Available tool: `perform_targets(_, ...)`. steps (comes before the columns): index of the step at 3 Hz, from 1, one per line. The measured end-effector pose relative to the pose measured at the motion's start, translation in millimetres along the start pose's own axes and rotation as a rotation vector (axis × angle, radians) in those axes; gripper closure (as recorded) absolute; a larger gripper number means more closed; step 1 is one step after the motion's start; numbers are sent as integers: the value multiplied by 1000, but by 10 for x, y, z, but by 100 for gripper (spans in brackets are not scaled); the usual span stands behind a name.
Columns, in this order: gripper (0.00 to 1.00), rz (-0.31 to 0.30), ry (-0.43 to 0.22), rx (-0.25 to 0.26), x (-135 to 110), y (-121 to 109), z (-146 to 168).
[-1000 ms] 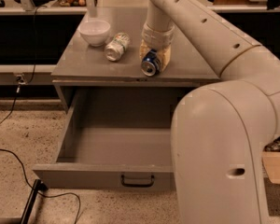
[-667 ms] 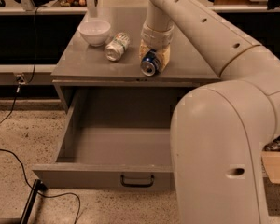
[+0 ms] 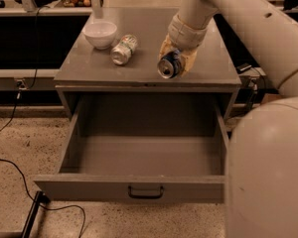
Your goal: Place pepsi can into top drawer
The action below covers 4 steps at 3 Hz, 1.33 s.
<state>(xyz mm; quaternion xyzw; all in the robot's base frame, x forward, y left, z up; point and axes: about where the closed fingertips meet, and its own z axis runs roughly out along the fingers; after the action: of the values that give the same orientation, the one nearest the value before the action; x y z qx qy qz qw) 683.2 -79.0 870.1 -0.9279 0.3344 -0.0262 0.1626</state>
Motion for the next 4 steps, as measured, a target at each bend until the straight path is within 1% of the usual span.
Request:
perform_targets(1,100,82,-66,97,-196,227,-137)
perform_targets(2,100,82,-66,97,-197,227,-136)
perform_targets(3,100,130,-99,109,-293,225,-90)
perform_targets(4,100,206,-146,107,-488,289,-95)
